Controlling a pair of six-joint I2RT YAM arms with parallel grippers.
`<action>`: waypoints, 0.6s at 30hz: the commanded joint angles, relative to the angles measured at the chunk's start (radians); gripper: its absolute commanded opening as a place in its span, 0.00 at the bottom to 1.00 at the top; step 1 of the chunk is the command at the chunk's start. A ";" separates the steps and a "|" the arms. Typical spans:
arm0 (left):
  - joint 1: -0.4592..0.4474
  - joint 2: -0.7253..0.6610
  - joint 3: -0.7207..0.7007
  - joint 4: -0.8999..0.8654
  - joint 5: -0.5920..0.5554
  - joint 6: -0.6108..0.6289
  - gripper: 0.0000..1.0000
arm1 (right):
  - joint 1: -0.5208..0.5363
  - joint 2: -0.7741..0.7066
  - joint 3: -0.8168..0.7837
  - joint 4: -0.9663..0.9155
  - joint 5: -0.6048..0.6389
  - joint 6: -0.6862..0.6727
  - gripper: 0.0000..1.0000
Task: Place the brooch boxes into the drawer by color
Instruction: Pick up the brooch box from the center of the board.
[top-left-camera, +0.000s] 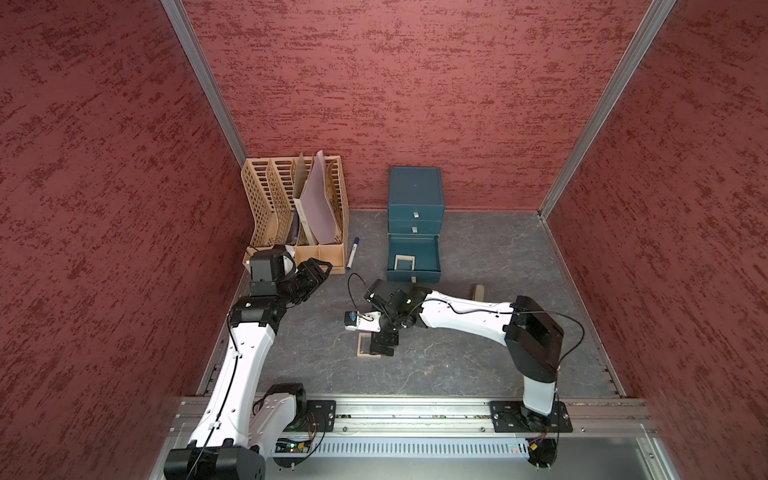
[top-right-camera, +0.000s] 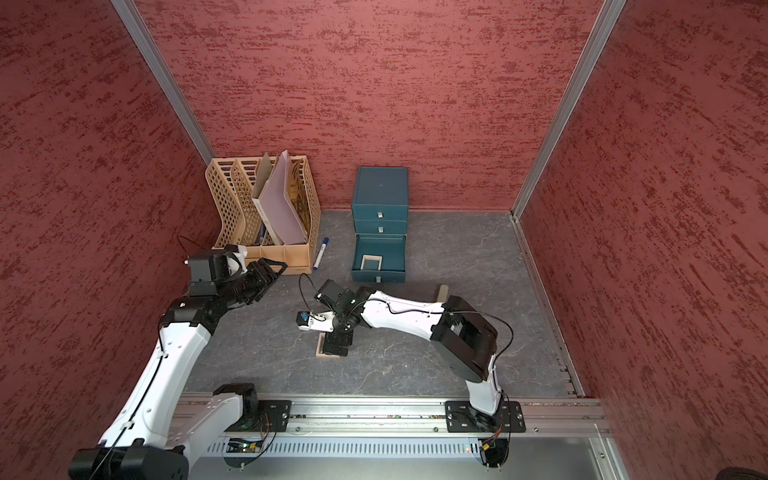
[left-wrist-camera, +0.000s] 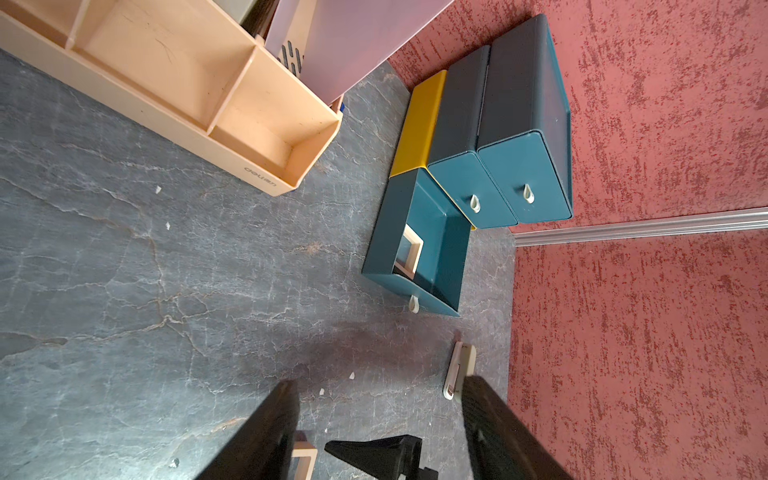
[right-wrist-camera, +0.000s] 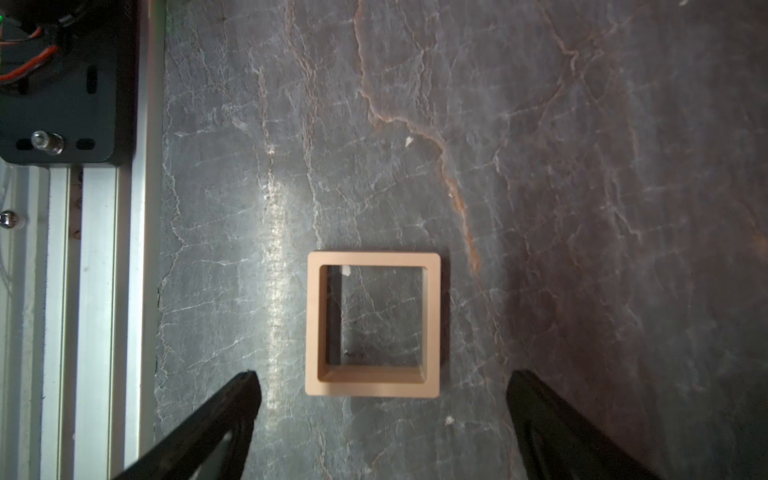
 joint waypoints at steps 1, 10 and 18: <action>0.018 -0.016 0.017 -0.015 0.017 0.017 0.66 | 0.021 0.030 0.026 0.003 0.025 -0.035 0.99; 0.044 -0.017 0.039 -0.031 0.030 0.028 0.66 | 0.039 0.093 0.075 -0.031 0.059 -0.038 0.99; 0.046 -0.019 0.040 -0.031 0.032 0.025 0.66 | 0.043 0.138 0.100 -0.046 0.088 -0.026 0.99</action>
